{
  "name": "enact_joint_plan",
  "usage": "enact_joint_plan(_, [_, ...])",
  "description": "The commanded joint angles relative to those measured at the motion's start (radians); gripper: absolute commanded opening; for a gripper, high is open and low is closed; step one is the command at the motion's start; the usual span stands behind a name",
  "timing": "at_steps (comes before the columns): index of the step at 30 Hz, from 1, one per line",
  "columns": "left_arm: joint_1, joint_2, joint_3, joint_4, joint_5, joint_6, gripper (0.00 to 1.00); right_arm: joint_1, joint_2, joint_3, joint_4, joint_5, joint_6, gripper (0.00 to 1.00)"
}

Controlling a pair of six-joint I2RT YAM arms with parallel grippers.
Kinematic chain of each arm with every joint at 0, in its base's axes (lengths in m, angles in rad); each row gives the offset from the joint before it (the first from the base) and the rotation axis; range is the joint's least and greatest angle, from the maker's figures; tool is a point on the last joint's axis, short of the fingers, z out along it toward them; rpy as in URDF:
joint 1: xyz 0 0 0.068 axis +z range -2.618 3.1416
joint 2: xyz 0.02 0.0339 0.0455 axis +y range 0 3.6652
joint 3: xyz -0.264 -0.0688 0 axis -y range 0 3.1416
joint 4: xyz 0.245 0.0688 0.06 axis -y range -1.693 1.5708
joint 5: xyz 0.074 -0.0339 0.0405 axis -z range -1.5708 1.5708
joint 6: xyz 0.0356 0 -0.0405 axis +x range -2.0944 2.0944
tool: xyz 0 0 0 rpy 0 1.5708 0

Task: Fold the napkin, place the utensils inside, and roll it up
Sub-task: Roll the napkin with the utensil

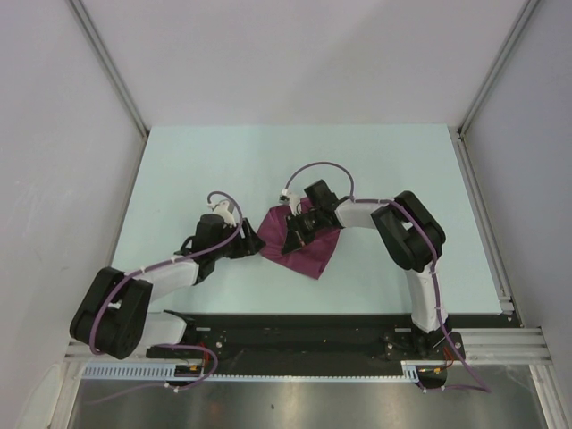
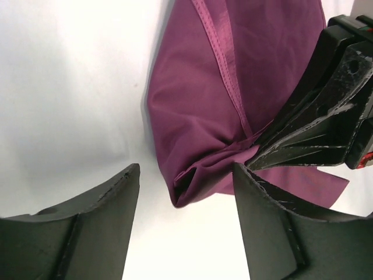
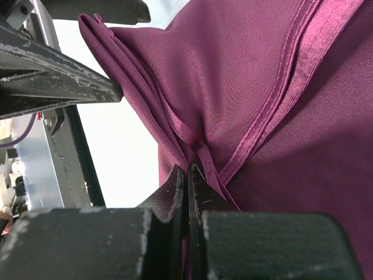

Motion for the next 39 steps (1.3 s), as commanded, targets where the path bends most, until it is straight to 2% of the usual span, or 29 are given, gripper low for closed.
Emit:
enact_joint_plan(1, [0.006,0.037,0.001,0.114,0.012,0.015,0.63,0.001,0.067,-0.029,-0.077,0.057,-0.027,0.0])
enact_joint_plan(9, [0.007,0.096,0.018,0.169,0.043,0.029,0.42,-0.001,0.066,-0.027,-0.074,0.062,-0.02,0.0])
enact_joint_plan(11, [0.007,0.117,0.023,0.174,0.053,0.039,0.29,0.001,0.061,-0.024,-0.073,0.062,-0.015,0.0])
enact_joint_plan(12, [0.007,0.123,0.027,0.177,0.061,0.041,0.23,-0.001,0.054,-0.021,-0.074,0.06,-0.014,0.02])
enact_joint_plan(13, [0.006,0.129,0.03,0.177,0.075,0.044,0.11,0.001,0.046,-0.018,-0.079,0.06,-0.011,0.05])
enact_joint_plan(14, [0.006,0.135,0.035,0.172,0.078,0.045,0.06,-0.001,0.038,-0.011,-0.082,0.06,-0.009,0.08])
enact_joint_plan(16, [0.007,0.145,0.047,0.151,0.078,0.046,0.0,0.001,0.001,-0.003,-0.095,0.069,-0.006,0.22])
enact_joint_plan(17, [0.007,0.145,0.052,0.145,0.078,0.046,0.0,0.004,-0.015,0.002,-0.1,0.077,-0.003,0.29])
enact_joint_plan(18, [0.007,0.142,0.058,0.129,0.078,0.046,0.0,0.004,-0.032,0.009,-0.105,0.085,-0.003,0.42])
enact_joint_plan(21, [0.006,0.146,0.096,0.049,0.069,0.039,0.0,0.018,-0.115,0.008,-0.116,0.179,0.003,0.55])
enact_joint_plan(23, [0.006,0.157,0.137,-0.005,0.067,0.044,0.0,0.042,-0.204,-0.015,-0.088,0.251,0.012,0.58])
enact_joint_plan(24, [0.007,0.162,0.147,-0.045,0.067,0.042,0.0,0.054,-0.241,-0.058,-0.073,0.361,0.014,0.64])
enact_joint_plan(26, [0.006,0.172,0.171,-0.071,0.07,0.035,0.0,0.125,-0.339,-0.11,-0.013,0.509,-0.007,0.68])
enact_joint_plan(27, [0.006,0.175,0.177,-0.085,0.07,0.035,0.0,0.16,-0.367,-0.163,0.009,0.66,-0.027,0.71])
enact_joint_plan(30, [0.006,0.186,0.2,-0.13,0.084,0.036,0.0,0.294,-0.454,-0.262,0.146,0.909,-0.114,0.77])
enact_joint_plan(36, [0.006,0.209,0.228,-0.173,0.093,0.046,0.0,0.461,-0.421,-0.334,0.228,1.144,-0.259,0.78])
enact_joint_plan(39, [0.006,0.212,0.231,-0.176,0.096,0.046,0.0,0.486,-0.37,-0.334,0.231,1.207,-0.294,0.78])
